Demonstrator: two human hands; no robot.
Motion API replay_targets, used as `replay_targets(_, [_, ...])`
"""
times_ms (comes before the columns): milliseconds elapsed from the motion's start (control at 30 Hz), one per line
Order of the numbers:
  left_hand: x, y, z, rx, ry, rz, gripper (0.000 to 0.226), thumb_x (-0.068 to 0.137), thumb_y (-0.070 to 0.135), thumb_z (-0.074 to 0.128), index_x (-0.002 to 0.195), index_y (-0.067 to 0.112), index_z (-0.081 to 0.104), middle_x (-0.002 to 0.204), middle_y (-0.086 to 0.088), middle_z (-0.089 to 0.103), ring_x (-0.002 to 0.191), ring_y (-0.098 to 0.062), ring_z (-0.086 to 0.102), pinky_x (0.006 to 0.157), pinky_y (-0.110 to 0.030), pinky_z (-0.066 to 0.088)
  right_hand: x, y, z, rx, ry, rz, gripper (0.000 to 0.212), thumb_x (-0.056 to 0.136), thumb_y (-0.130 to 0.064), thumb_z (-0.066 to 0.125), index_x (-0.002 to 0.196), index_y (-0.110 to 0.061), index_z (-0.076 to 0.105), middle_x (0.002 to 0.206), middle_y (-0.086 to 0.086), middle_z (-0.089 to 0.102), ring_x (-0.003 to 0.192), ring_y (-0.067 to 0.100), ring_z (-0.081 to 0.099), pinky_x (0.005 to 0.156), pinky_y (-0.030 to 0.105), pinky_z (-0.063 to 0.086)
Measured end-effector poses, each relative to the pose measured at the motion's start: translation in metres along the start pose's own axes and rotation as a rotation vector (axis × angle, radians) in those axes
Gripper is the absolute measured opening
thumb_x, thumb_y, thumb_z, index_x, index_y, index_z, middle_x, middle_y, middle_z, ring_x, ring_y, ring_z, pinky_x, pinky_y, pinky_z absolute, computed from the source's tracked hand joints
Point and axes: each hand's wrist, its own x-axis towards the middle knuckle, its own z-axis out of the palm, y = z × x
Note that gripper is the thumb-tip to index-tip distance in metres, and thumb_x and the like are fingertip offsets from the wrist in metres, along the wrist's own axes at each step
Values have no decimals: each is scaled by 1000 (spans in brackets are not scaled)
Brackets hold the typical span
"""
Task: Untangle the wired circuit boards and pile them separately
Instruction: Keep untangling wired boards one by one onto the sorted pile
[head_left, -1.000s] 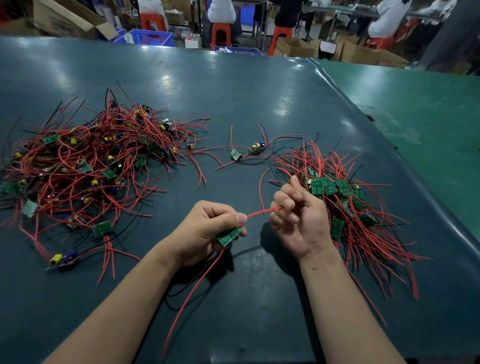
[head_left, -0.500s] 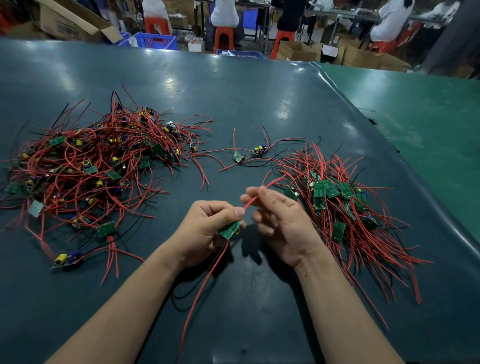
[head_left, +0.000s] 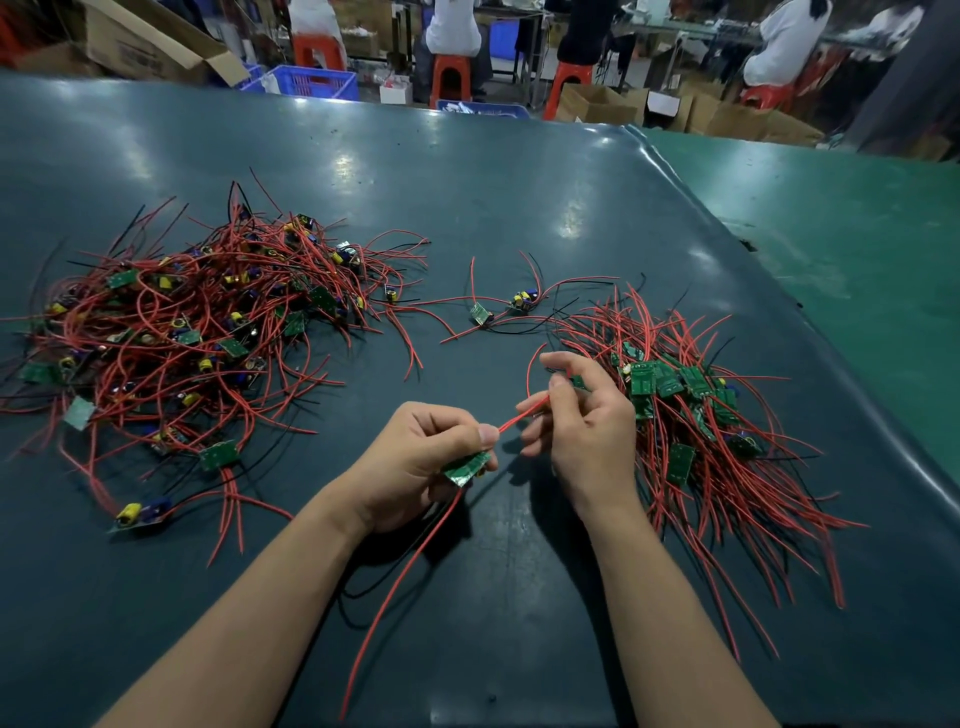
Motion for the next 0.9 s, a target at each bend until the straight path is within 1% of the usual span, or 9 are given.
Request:
replay_targets(133, [1,-1,-4,-26,-3,-11,24,74,19,64,51,11,66,51,0,58,41,-7,42,44,-21,24,9,-3,-6,307,94,177,20,103,-7,44,95,-6,63,59,4,67,39,9,53,36,18,42])
replay_targets(233, [0,-2,-5,-42,-42,-11,24,75,17,62,53,10,64,47,1,55,38,-7,40,42,-16,27,16,-7,-16,534,176,282,22,102,-7,47,89,-6,65,56,3,60,38,6,49,35,14,36])
replay_targets(300, [2,-2,-6,-127,-17,-15,24,77,20,62,60,3,61,45,3,49,35,-6,35,40,-14,27,19,-9,-18,545,202,270,20,102,-11,48,93,-6,65,57,3,63,38,7,51,35,15,39])
replay_targets(400, [6,-1,-9,-271,43,11,24,85,26,67,68,9,71,50,-1,47,34,-5,31,39,-15,21,11,-9,-10,423,55,281,30,104,-28,46,89,-10,64,54,2,62,34,11,51,31,16,36])
replay_targets(500, [9,-1,-10,-350,104,52,25,82,33,61,74,14,74,59,-5,57,34,-5,32,39,-16,21,-7,-10,-1,172,-347,352,47,92,-53,53,62,-17,64,44,1,51,26,10,39,31,11,25])
replay_targets(600, [10,-5,-7,-300,132,123,21,81,29,60,78,12,72,59,-11,50,35,-6,34,38,-14,25,-14,-10,1,72,-571,317,44,78,-62,59,65,-20,65,44,-3,49,27,8,37,32,13,22])
replay_targets(700, [11,-10,-5,-204,115,148,19,77,27,65,81,9,71,52,-3,45,39,-5,35,37,-15,29,-14,-11,1,73,-605,296,30,76,-49,67,69,-21,63,47,-5,47,33,5,36,33,15,25])
replay_targets(800, [11,-11,-3,-209,147,148,19,75,27,68,81,11,75,70,-3,67,46,-6,44,42,-16,34,-13,-11,1,66,-579,298,30,79,-38,68,79,-9,64,49,-6,44,36,4,33,34,14,25])
replay_targets(900, [16,-9,-4,-315,310,219,15,88,16,61,87,6,72,81,-6,69,48,-9,40,45,-19,36,-10,-13,2,214,-459,313,36,78,-34,68,85,1,69,50,-7,42,34,4,31,35,11,21])
